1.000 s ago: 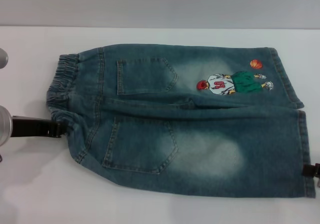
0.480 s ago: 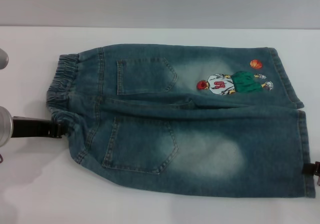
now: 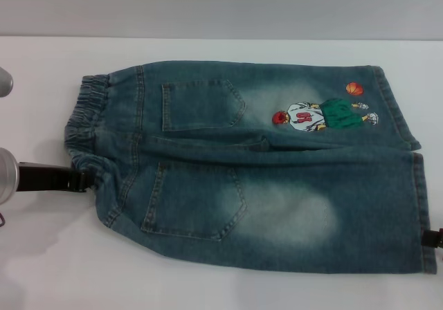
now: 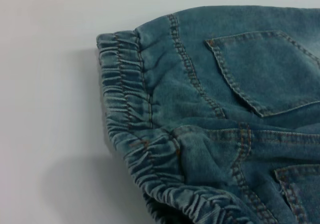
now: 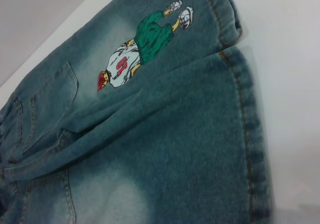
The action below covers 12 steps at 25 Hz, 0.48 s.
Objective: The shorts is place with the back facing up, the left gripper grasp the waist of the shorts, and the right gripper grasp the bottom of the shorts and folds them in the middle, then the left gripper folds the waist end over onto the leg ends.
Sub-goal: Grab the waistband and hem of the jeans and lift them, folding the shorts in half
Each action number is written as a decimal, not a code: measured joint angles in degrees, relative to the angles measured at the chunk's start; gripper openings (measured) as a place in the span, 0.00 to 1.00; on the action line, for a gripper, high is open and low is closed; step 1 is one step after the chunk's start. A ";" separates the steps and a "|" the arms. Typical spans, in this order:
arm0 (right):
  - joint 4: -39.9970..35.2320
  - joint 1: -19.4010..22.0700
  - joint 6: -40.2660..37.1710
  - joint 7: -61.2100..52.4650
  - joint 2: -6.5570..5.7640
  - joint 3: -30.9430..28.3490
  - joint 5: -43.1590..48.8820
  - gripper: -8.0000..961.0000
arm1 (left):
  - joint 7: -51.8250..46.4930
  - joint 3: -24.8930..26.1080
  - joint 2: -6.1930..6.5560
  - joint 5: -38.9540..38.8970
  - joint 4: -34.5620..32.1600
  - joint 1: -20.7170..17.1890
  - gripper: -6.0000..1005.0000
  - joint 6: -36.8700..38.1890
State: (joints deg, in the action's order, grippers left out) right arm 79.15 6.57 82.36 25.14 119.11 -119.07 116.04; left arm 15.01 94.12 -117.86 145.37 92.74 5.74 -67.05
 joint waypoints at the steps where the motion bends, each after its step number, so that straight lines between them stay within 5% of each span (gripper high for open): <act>1: -0.02 0.01 -0.12 0.04 0.01 0.05 0.01 0.70 | 0.02 -0.03 0.00 0.00 -0.04 -0.06 0.14 0.00; 12: -1.26 -0.39 -0.60 0.25 0.01 0.53 0.15 0.70 | 0.03 0.04 0.00 0.01 -0.01 -0.11 0.14 0.00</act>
State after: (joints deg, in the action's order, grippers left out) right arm 77.89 6.18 81.76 25.39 119.13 -118.54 116.19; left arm 15.03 94.16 -117.86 145.37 92.74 5.63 -67.06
